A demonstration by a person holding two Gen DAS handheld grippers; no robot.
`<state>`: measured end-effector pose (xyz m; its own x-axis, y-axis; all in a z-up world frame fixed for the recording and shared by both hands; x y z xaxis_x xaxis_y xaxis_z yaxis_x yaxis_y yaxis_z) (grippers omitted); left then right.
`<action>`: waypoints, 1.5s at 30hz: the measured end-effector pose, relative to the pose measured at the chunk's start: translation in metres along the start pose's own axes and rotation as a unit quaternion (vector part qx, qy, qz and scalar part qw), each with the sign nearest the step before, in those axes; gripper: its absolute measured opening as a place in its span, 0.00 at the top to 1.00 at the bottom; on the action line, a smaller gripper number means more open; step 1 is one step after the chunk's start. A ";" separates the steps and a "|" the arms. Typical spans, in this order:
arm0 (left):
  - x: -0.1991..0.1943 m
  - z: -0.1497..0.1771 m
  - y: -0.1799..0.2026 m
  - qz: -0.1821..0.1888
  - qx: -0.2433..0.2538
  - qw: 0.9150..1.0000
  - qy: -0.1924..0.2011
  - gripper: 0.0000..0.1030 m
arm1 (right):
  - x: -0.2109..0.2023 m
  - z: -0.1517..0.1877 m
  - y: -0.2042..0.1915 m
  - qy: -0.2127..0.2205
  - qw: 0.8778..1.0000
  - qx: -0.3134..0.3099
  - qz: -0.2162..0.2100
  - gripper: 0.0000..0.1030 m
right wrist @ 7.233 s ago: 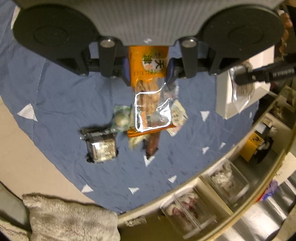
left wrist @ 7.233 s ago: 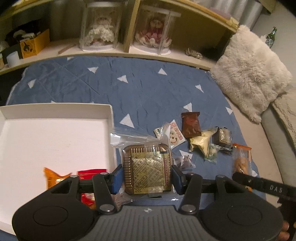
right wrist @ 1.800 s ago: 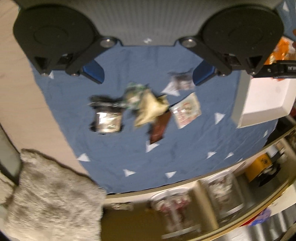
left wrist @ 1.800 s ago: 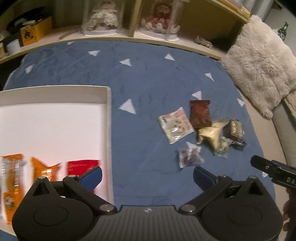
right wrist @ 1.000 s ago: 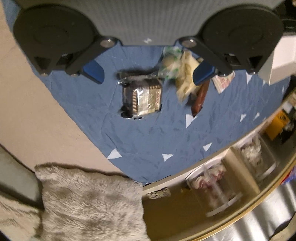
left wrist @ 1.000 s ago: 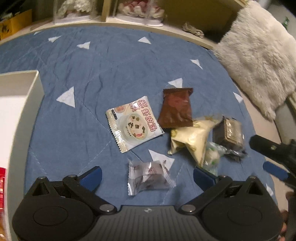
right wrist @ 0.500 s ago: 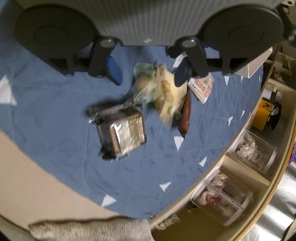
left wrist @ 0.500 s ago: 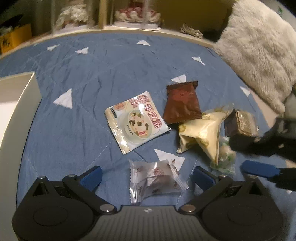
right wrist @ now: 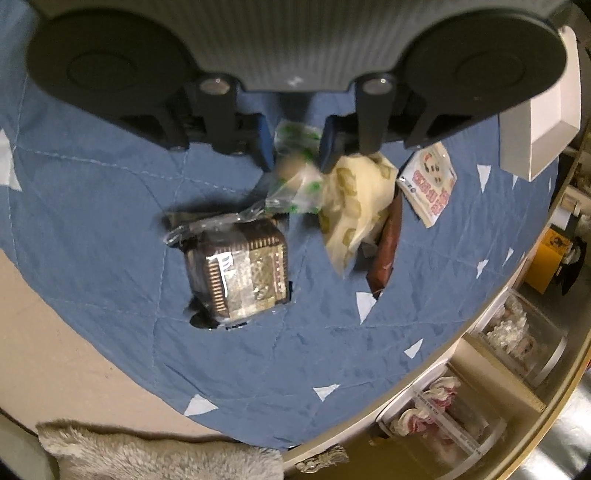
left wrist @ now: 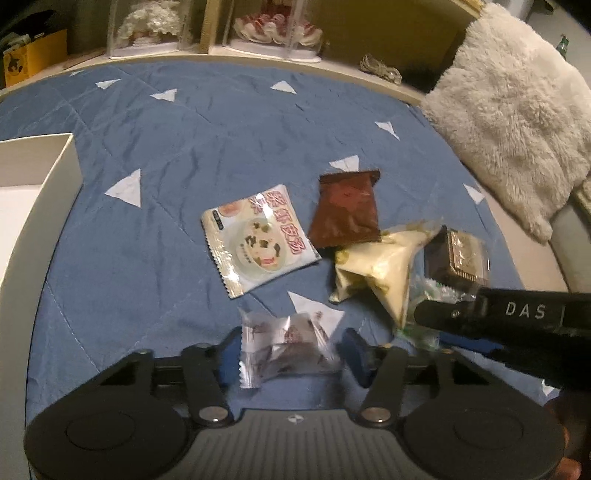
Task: Organize snacks
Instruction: 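Grasp the small clear packet with the left tool while the right tool grasps the green-wrapped bun, then carry both packets into the white tray and open both tools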
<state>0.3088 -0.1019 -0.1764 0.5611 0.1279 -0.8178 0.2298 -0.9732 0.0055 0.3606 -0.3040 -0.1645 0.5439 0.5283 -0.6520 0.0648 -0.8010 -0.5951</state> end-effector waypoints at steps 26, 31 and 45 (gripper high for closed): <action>-0.080 -0.033 -0.049 0.014 0.012 0.998 0.061 0.67 | -0.046 0.008 -0.036 0.021 0.997 -0.059 -0.038 0.71; -0.107 -0.043 -0.070 0.017 0.014 0.996 0.082 0.67 | -0.062 0.012 -0.054 0.037 0.995 -0.076 -0.056 0.71; -0.151 -0.056 -0.155 0.008 0.005 0.993 0.119 0.67 | -0.071 0.029 -0.135 0.039 0.984 -0.131 -0.111 0.71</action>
Point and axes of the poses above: each gripper's, at about its wrist camera, not at the fingertips, and x roughly the way its jaws point, y to its right, z to its underside, the point moved 7 cm from there along x, roughly the way its jaws point, and after that the axes turned 14 degrees about -z, right-handed, at the moved point
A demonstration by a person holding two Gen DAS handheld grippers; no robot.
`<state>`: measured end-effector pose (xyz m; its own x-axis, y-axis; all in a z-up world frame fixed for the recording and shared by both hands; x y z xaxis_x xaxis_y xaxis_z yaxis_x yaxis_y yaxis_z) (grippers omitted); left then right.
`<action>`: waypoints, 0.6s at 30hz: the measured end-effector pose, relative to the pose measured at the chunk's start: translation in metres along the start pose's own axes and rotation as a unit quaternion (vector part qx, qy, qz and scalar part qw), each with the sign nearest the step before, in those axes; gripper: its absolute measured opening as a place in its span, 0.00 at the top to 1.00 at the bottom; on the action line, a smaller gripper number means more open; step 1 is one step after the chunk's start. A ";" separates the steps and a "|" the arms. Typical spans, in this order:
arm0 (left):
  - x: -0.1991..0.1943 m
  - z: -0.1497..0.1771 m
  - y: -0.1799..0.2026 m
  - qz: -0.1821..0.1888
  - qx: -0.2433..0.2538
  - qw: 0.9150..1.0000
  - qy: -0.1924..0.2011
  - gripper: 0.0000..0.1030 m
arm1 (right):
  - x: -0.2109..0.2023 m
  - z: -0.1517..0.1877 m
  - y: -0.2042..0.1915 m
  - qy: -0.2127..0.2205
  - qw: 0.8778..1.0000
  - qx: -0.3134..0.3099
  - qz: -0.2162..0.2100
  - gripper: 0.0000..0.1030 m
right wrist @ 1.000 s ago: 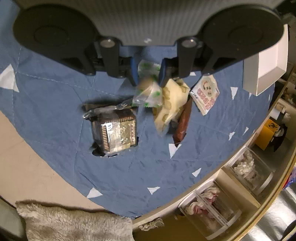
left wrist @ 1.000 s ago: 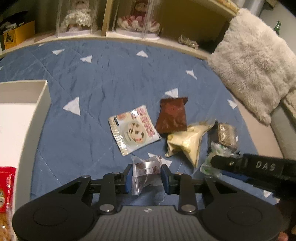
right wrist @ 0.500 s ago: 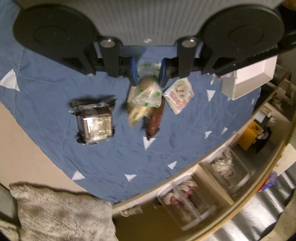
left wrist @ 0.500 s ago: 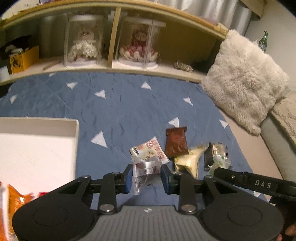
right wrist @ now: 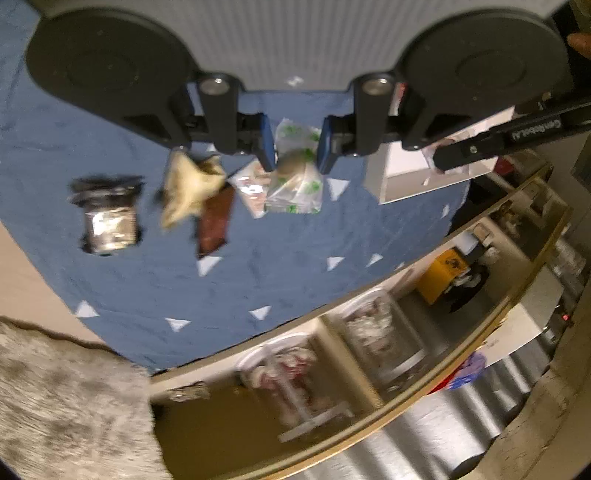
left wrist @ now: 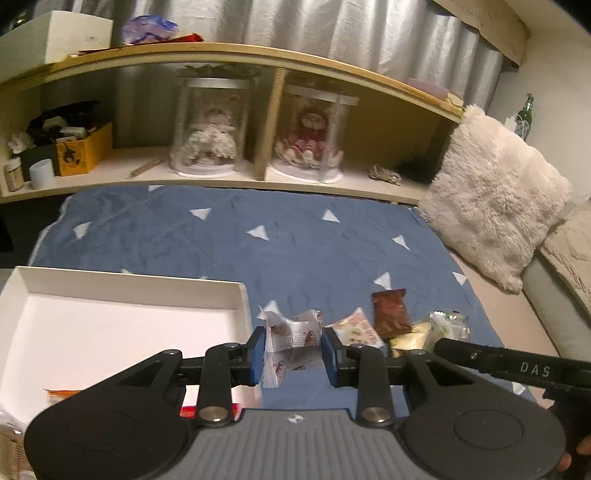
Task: Organize snacks
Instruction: 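Carry both packets into the white tray and open both tools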
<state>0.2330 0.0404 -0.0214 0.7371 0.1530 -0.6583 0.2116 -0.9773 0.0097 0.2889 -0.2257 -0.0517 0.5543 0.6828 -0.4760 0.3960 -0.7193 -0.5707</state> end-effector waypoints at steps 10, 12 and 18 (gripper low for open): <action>0.007 -0.007 -0.077 -0.008 -0.043 0.999 -0.012 0.67 | 0.046 0.003 -0.060 -0.031 0.999 -0.014 -0.023 0.71; 0.012 -0.008 -0.088 -0.010 -0.054 0.998 -0.015 0.67 | 0.061 0.002 -0.072 -0.041 0.999 -0.019 -0.027 0.71; 0.039 -0.009 -0.105 -0.013 -0.042 0.998 -0.038 0.67 | 0.104 0.009 -0.095 -0.072 0.997 -0.032 -0.024 0.71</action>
Point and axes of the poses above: each gripper's, at about its wrist camera, not at the fingertips, and x roughly the way its jaws point, y to its right, z to its underside, the point moved 7 cm from there along x, roughly the way its jaws point, and after that the axes turned 14 degrees about -z, right-handed, at the moved point
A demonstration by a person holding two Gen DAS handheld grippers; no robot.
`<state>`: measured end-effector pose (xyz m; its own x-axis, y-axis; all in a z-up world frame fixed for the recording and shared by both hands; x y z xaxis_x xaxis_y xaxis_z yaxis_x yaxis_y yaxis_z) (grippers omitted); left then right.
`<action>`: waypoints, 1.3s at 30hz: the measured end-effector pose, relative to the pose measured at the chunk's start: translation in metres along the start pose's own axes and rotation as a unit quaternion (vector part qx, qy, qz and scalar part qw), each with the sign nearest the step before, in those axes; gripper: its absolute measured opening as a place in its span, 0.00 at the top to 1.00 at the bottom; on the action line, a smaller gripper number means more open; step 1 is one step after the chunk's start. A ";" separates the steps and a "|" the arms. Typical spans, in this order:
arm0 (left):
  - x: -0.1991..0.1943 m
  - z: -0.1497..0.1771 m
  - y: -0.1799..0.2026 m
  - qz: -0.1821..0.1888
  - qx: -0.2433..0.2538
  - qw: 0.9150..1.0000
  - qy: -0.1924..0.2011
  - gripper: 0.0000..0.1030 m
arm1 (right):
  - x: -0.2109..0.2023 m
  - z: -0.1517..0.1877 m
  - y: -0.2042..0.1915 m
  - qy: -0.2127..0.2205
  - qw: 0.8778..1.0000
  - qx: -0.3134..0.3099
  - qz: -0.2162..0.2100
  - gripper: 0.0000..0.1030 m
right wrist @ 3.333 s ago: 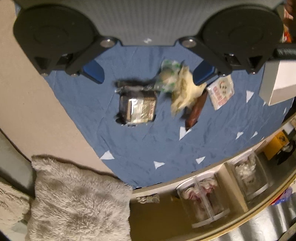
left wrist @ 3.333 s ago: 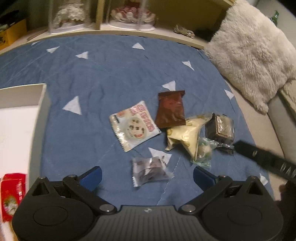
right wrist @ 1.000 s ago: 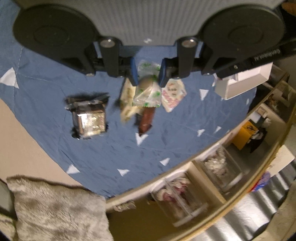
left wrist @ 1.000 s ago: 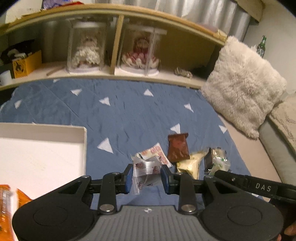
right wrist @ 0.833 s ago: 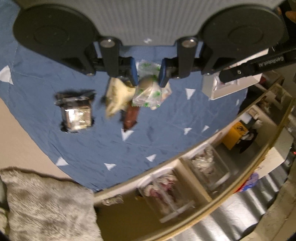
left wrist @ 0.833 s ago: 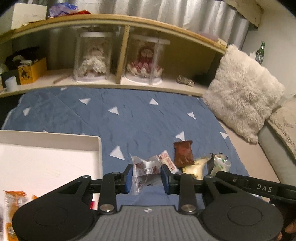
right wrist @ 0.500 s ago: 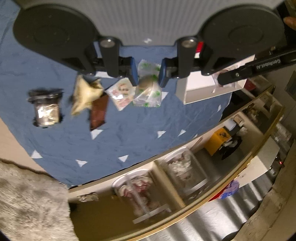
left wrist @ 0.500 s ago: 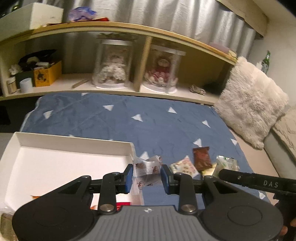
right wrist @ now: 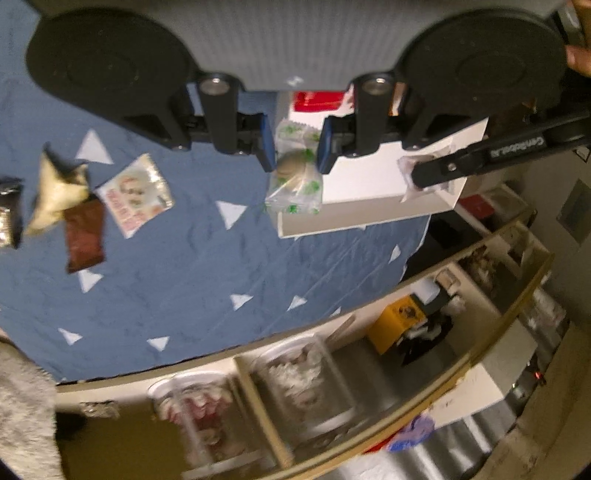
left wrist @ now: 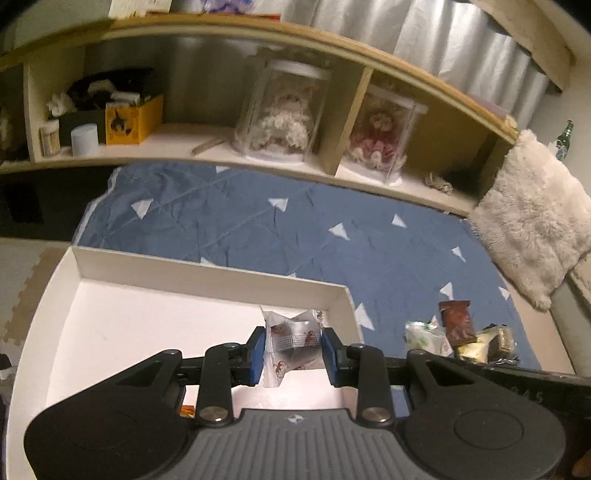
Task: Organize snacks
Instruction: 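Carry both packets into the white tray and open both tools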
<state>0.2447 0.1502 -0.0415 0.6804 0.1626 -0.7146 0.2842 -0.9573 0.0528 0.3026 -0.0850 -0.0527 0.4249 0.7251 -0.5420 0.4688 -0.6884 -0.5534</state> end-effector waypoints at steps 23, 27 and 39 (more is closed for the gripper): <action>0.072 0.013 -0.032 0.008 -0.048 0.994 -0.093 0.66 | 0.097 -0.002 -0.012 -0.070 0.997 -0.001 0.037 0.71; 0.074 0.015 -0.030 0.007 -0.049 0.994 -0.098 0.66 | 0.097 -0.005 -0.010 -0.068 0.997 -0.003 0.041 0.67; 0.069 0.021 -0.024 0.008 -0.030 0.994 -0.103 0.66 | 0.083 0.002 -0.007 -0.080 0.996 -0.003 0.044 0.64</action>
Point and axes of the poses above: each gripper's, at about its wrist camera, not at the fingertips, and x roughly the way its jaws point, y to its right, z to its underside, the point moved 7 cm from there along x, roughly the way its jaws point, and after that the axes turned 14 degrees about -z, right-handed, at the moved point
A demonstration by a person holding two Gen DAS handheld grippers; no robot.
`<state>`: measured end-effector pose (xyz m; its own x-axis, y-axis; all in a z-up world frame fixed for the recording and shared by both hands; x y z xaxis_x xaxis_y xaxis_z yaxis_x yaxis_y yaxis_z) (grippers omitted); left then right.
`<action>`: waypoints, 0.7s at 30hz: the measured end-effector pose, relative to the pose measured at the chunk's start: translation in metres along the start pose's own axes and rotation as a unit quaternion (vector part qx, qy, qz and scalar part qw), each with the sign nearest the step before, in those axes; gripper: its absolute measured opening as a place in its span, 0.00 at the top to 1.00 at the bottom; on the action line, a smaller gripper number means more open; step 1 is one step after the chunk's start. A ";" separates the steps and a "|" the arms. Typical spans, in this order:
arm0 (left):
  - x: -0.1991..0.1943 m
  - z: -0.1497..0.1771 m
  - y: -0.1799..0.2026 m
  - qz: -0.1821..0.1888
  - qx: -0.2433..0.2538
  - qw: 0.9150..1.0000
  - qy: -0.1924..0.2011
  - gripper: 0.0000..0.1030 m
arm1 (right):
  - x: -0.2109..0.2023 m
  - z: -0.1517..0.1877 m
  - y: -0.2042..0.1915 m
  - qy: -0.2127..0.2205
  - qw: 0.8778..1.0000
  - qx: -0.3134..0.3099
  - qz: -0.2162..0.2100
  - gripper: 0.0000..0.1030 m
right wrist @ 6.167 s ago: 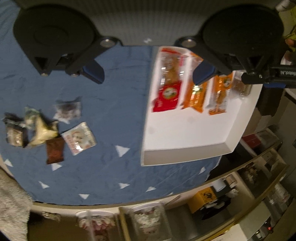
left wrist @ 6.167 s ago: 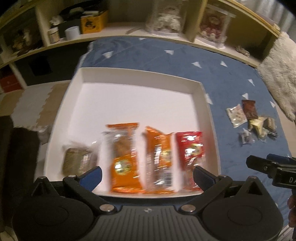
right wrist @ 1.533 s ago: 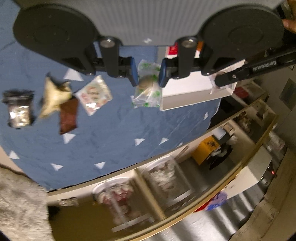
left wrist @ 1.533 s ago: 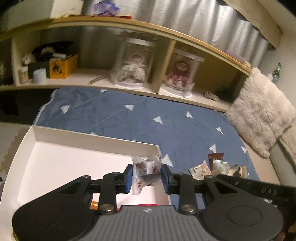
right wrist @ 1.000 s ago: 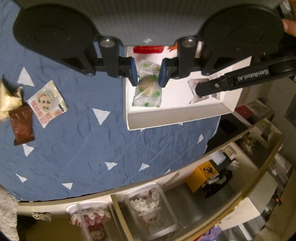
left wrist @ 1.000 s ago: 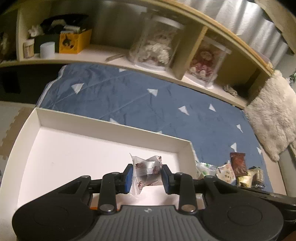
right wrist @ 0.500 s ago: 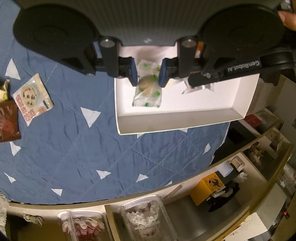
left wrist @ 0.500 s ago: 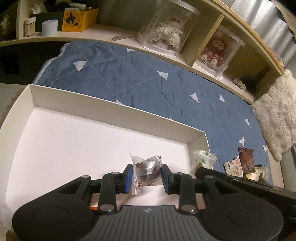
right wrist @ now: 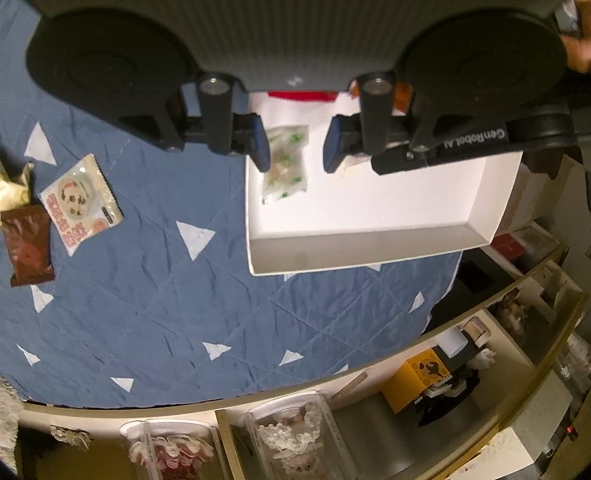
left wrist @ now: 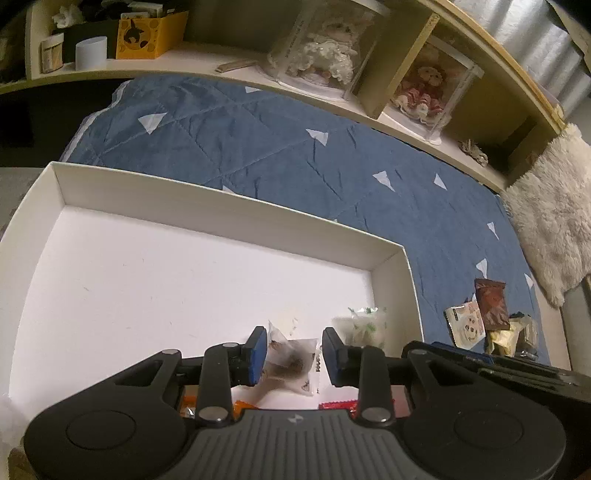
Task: Organize snacks
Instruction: 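Carry both packets into the white tray and open both tools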
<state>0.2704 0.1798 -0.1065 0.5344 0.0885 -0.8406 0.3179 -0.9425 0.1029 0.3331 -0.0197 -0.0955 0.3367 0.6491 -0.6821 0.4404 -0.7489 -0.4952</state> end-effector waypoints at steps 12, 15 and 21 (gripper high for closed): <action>-0.027 0.010 0.007 -0.022 0.030 0.999 0.020 0.57 | -0.018 0.013 0.002 0.000 1.000 -0.018 0.000 0.56; -0.034 0.015 0.006 -0.026 0.032 0.999 0.023 0.53 | -0.023 0.017 0.001 0.005 1.000 -0.028 0.002 0.48; -0.050 0.021 0.002 -0.040 0.043 0.997 0.040 0.36 | -0.034 0.023 0.000 0.012 0.999 -0.048 0.011 0.38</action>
<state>0.2278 0.1669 -0.0754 0.5720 0.1866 -0.7988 0.2952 -0.9554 -0.0117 0.3022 -0.0448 -0.0844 0.3666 0.6363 -0.6787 0.5104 -0.7475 -0.4251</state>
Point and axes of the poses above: each gripper's, at about its wrist camera, not at the fingertips, and x roughly the way its jaws point, y to its right, z to its underside, the point moved 7 cm from there along x, roughly the way its jaws point, and after that the axes turned 14 degrees about -z, right-handed, at the moved point
